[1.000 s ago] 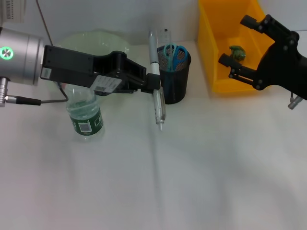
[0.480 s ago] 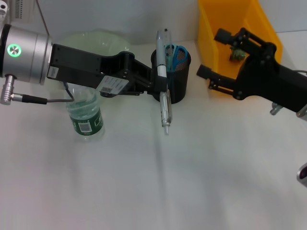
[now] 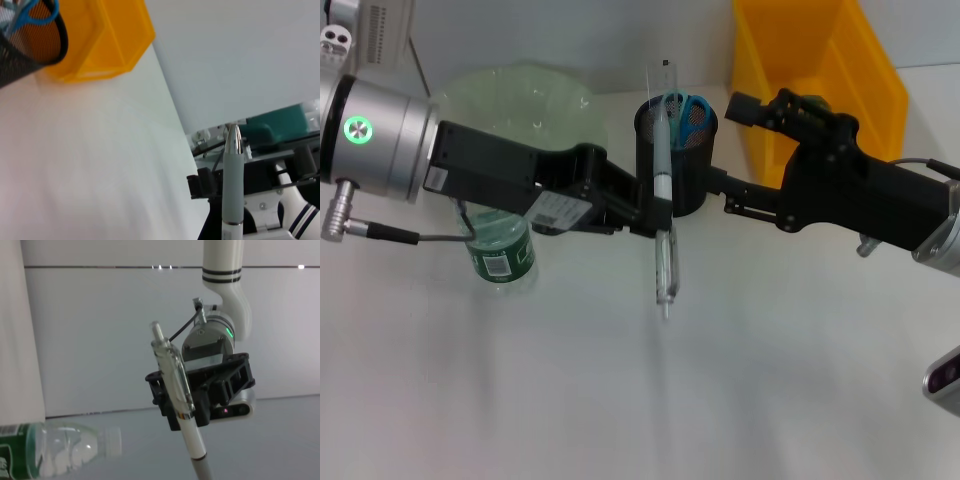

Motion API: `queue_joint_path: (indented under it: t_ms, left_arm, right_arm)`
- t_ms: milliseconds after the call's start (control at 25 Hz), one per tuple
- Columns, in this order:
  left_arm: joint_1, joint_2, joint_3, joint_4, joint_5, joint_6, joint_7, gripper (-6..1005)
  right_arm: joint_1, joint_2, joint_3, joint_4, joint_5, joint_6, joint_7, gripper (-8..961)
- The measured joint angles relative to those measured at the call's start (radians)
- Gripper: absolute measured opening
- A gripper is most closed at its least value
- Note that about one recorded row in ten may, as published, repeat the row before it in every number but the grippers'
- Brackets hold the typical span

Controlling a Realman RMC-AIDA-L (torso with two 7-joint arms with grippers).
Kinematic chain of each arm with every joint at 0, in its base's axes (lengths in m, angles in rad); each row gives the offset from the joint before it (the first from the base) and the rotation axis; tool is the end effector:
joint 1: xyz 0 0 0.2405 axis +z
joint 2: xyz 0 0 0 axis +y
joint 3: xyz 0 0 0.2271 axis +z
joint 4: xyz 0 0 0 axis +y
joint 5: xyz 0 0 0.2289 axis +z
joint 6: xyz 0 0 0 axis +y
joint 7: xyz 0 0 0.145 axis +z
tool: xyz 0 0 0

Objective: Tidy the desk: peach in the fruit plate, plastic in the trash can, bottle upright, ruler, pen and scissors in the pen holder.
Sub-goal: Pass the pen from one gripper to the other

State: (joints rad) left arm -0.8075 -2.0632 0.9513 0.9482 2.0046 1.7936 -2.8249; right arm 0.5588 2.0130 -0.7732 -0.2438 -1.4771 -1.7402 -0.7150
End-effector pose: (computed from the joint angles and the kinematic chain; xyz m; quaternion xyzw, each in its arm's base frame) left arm -0.0998 0.3596 0.0281 0.8066 0.5676 0.1076 0.1250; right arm 0.2267 0.3132 0.0103 -0.6641 -0.5596 0.1947 0.4560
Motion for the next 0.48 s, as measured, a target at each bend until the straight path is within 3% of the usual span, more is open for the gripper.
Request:
queue_joint_path:
  t_ms: [480]
  left_arm:
    - [-0.006, 0.003, 0.009, -0.047, 0.009, 0.005, 0.006, 131]
  right_arm:
    - [-0.001, -0.002, -0.054, 0.013, -0.007, -0.011, -0.08, 796]
